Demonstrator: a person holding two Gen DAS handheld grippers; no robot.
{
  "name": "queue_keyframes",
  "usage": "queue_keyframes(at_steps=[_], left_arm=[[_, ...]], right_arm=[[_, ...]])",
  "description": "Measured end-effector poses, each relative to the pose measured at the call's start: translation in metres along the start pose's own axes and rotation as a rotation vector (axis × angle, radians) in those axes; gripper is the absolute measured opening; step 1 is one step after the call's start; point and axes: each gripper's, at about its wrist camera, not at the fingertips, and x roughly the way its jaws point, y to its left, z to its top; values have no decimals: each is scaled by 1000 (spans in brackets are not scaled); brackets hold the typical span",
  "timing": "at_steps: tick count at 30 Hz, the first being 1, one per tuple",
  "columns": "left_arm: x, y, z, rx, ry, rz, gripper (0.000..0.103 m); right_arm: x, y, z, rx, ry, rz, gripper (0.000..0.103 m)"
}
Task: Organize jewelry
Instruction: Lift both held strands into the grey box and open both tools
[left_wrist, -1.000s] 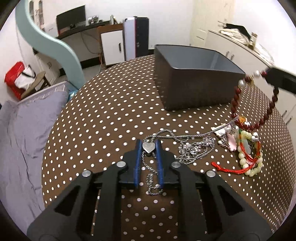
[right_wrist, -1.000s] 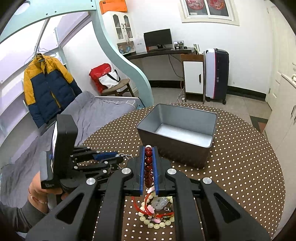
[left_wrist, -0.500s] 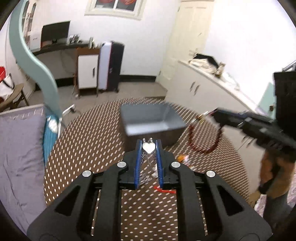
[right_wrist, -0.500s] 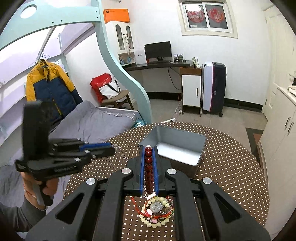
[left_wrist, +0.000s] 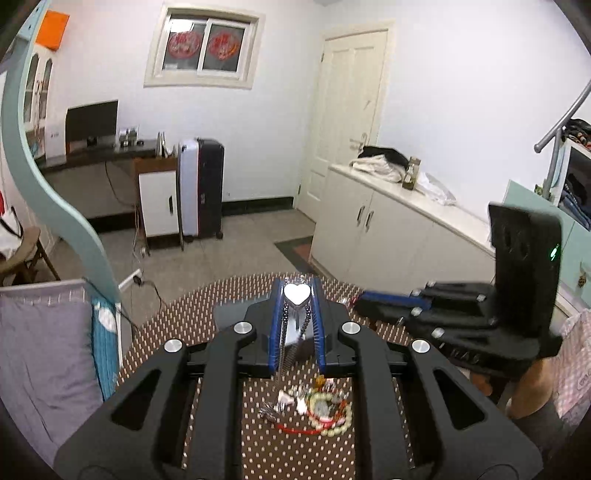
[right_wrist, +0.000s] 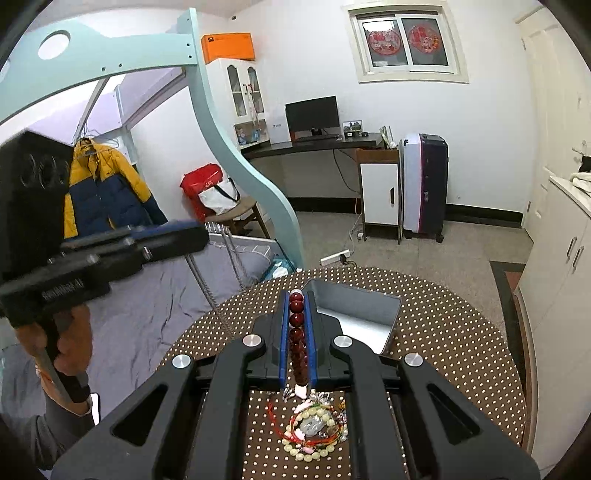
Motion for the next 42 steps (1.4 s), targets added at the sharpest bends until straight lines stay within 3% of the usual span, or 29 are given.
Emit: queue_keyframes(at_steps=[12,17,21,29,35,42], left_arm=[[-2,-9,82,38,-94,22,15],[16,-1,99,23,-97,44,15],[54,12,83,1,-34,52,15],[131,36,21,-30,176,79,15],[170,46,-25,-39,313,80,15],[194,53,-54,-55,424,62,16]], right_arm=[[13,-24,16,53,-7,-13,6],[28,-37,23,79,-5,-27,6],[45,-43,20,90,18,-30,7],[79,-51,-1,99,89,-51,6],[100,-54,-17,104,145,-59,6],[113,-57,-31,121,188,-54,8]])
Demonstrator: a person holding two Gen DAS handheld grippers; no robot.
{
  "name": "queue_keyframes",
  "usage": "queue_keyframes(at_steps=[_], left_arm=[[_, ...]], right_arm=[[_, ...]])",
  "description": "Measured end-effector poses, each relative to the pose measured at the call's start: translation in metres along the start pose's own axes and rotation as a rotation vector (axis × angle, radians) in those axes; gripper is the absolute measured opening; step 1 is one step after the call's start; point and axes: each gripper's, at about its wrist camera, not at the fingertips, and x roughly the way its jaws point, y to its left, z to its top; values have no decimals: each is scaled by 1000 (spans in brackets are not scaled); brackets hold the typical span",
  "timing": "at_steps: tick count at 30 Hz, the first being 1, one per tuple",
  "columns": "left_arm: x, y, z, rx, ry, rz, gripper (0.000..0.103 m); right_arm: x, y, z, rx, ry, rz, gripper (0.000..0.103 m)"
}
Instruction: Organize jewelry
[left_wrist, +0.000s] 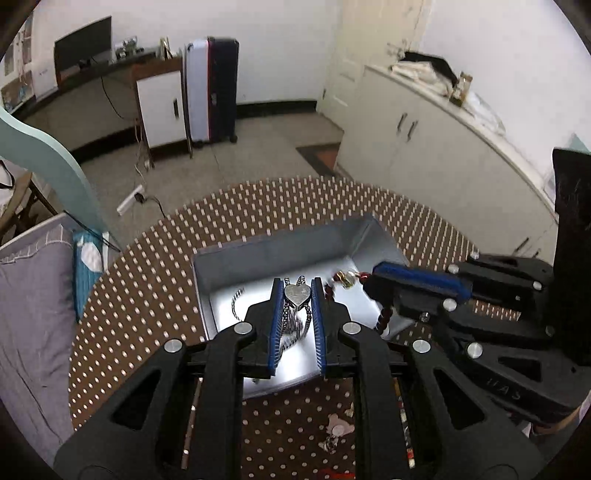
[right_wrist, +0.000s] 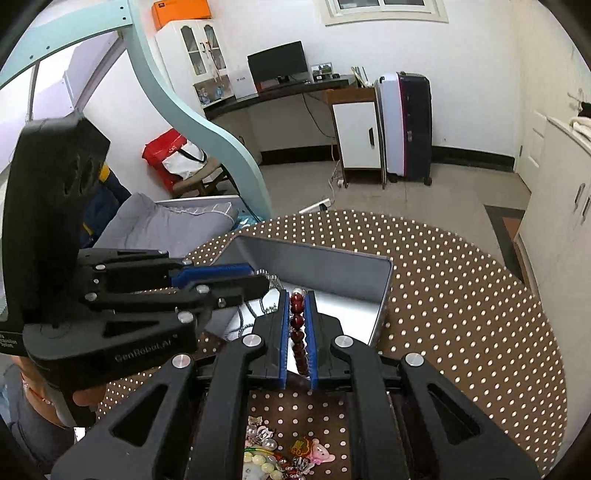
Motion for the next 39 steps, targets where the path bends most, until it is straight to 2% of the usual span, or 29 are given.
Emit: queue_keyframes(at_steps=[4,5,6,7,8,13,20,24,28,39], left_arm=[[-1,2,-6,-6,7,-8,17],[-3,2,-7,-6,2,-6,26],[-7,2,-8,-7,-6,-3,43],[-13,2,-9,-11,-26,2,54],[-18,4,-11,-15,-48,10,55],[-48,-6,-22,10,-110,63,55],[-79,-31,-62,47,-181,53,55],[-78,-47,-90,68,-171,22,55],[-68,-67,-111,95,-148,11,55],[-39,-100,-136,184,-81,34,53]], right_arm=[[-7,-3,-2,12,-5,-5,10],[-11,-3,-2,13,-11,-5,12],[-14,-4,0,17,-18,-4,14],[-17,-4,0,19,-26,-4,17],[-25,-3,0,17,-41,-7,17],[-62,8,-12,-8,-101,-17,17],[-92,22,-51,-30,-118,-44,20],[-101,23,-80,-31,-111,-100,22],[-100,19,-102,-2,-89,-100,26],[-107,3,-138,62,-70,-96,28]])
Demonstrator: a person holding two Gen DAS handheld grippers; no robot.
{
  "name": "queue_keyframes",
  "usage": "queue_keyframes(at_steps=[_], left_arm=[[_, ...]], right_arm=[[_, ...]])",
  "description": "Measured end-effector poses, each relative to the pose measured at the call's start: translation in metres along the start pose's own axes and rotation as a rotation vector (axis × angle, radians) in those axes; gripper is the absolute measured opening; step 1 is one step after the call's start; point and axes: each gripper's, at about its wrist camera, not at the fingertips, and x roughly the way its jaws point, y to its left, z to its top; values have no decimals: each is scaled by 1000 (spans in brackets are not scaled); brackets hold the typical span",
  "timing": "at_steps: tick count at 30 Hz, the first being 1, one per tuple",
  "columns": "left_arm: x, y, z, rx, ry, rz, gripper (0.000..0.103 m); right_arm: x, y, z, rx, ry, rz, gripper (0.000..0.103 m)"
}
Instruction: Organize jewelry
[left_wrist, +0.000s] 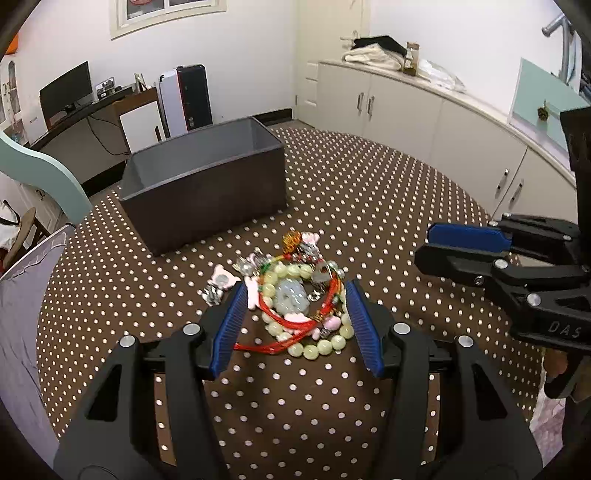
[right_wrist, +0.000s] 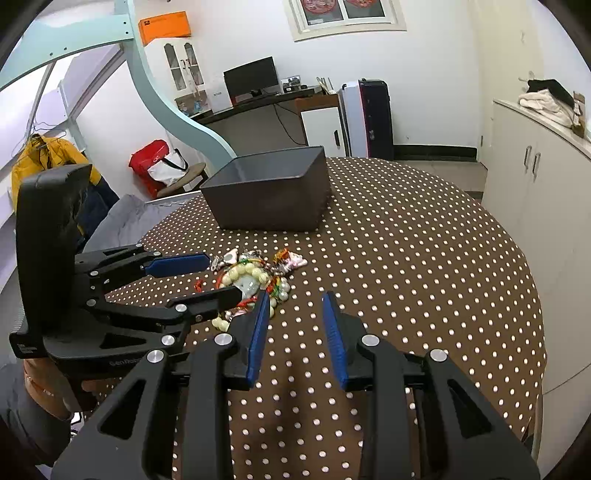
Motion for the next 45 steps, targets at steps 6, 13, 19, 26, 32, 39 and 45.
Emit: queue_keyframes(at_steps=[6,13,19,26,32,39,45], left_arm=[[10,-10,-3,47,36,9,40],[17,-13,-2,75,64,-30,18],[14,2,0,-12,47,-87,5],[-23,43,6,-155,-68,-186,5],[-47,67,1,-238,-131,-176,5],[-66,95,-14,-293,-161,-135,5],[-67,105,-23,-312,-151,-125,5]], right_arm=[[1,-3,-6,20,7,9,31],[2,-5,-7,25,13,18,32],[2,-4,-8,24,17,20,32],[6,4,-3,11,22,28,32],[17,15,2,-23,44,45,32],[33,42,8,-102,87,58,32],[53,78,16,-211,137,72,27]])
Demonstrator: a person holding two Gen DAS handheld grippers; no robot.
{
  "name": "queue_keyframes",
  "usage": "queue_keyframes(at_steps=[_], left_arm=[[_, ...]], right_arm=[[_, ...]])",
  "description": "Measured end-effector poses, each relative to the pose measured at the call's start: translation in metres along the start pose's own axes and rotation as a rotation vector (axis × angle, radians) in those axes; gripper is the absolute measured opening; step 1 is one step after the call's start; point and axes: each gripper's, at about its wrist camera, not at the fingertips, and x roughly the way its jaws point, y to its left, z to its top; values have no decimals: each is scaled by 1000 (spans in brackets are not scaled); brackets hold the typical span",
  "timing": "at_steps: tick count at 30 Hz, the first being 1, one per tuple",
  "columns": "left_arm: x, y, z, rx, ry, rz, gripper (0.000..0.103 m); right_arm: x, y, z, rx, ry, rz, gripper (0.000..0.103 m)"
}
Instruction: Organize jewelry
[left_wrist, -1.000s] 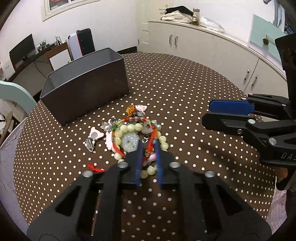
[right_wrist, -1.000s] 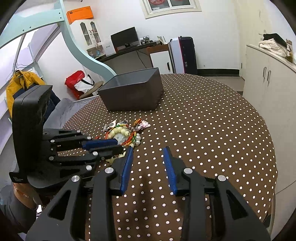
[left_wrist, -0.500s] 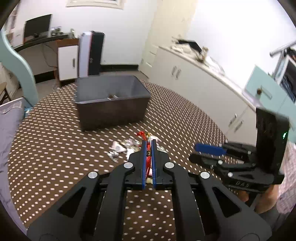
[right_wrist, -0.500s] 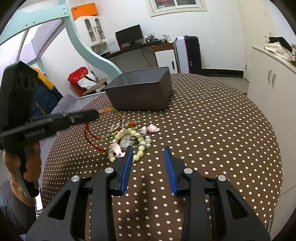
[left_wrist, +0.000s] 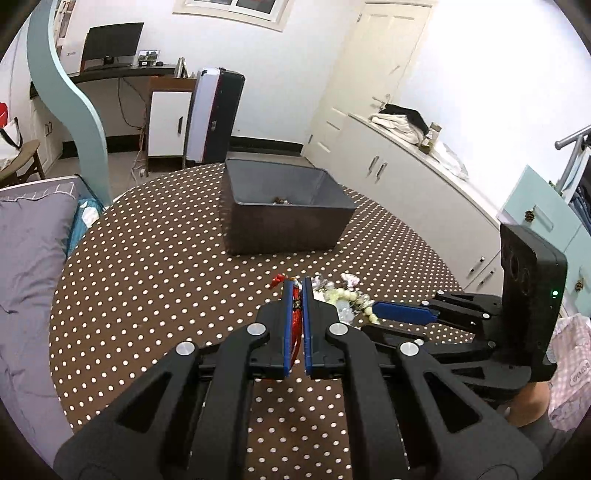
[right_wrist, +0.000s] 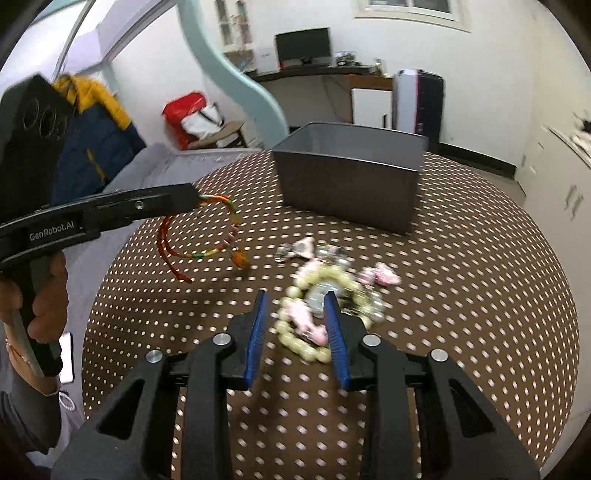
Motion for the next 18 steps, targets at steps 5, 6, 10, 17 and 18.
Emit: queue_keyframes(at_steps=[5,6,10,17,18], left_arm=[[1,6,-2,-14,9,-2,5],[2,7,-3,-14,11,-3,5],[3,7,-6,-6,22,-9,5],[10,2,-6,-1,36,-25,5],[11,2,-4,-1,35,-26,5]], right_arm=[[23,17,8,-67,66,-40,19],[27,17,10,-68,77,-61,19],[43,12,14,-71,123,-84,13],[51,7,18,-77,138,-76,10],[47,4,19,-58,123,-56,5]])
